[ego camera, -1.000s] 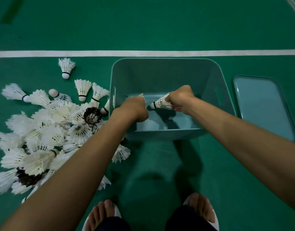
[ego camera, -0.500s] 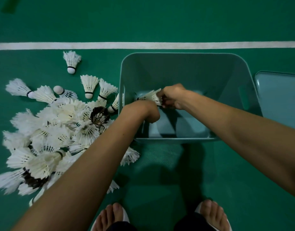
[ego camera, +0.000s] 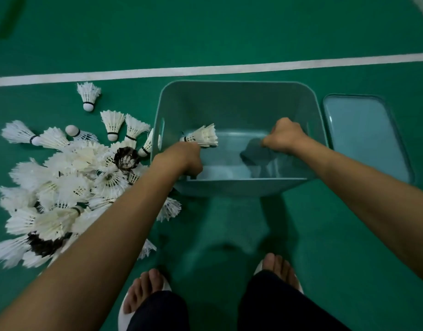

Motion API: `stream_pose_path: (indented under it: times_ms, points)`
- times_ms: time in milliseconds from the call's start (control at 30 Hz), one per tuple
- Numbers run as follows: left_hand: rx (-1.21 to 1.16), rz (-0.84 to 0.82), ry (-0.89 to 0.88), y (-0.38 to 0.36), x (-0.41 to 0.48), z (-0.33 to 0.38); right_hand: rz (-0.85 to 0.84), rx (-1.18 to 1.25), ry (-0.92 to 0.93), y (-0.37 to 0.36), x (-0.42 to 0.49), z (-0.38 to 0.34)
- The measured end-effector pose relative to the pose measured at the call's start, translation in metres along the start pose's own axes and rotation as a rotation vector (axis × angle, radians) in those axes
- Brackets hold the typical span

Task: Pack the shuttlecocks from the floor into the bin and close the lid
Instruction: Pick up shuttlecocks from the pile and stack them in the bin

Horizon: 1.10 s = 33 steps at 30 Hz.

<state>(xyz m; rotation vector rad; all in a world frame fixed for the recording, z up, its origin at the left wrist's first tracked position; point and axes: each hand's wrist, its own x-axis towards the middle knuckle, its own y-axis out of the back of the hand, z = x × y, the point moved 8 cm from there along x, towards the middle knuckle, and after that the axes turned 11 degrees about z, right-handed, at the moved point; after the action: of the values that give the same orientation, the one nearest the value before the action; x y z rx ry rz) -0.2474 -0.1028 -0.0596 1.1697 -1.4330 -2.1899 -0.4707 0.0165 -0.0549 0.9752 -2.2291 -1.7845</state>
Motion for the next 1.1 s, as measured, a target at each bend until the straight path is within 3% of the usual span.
stream_pose_path:
  times_ms: [233,333,400,533,633,767,867,933,1100]
  points:
    - [-0.077,-0.103,0.002,-0.024,-0.028,0.021,-0.012,-0.032,-0.003,0.001,-0.025,0.034]
    - [-0.094,-0.053,-0.086,-0.017,-0.037,0.032,-0.032,0.028,0.042,0.007,-0.035,0.028]
    - [-0.220,0.068,-0.155,0.005,-0.052,0.038,0.019,0.104,0.096,0.023,-0.049,0.014]
    - [-0.734,0.441,-0.282,0.066,-0.119,0.022,0.176,0.435,0.157,0.067,-0.107,-0.026]
    - [-0.921,0.828,-0.141,0.074,-0.159,-0.043,0.090,0.705,0.275,0.065,-0.181,-0.076]
    - [-0.640,0.929,0.296,0.007,-0.155,-0.137,-0.295,0.694,0.418,-0.023,-0.260,-0.137]
    - [-0.511,0.946,0.518,-0.038,-0.149,-0.174,-0.531,0.568,0.361,-0.099,-0.274,-0.148]
    - [-0.375,0.937,0.576,-0.049,-0.141,-0.177,-0.551,0.518,0.335,-0.128,-0.272,-0.151]
    - [-0.098,0.812,0.499,-0.035,-0.088,-0.167,-0.469,0.502,0.267,-0.158,-0.258,-0.159]
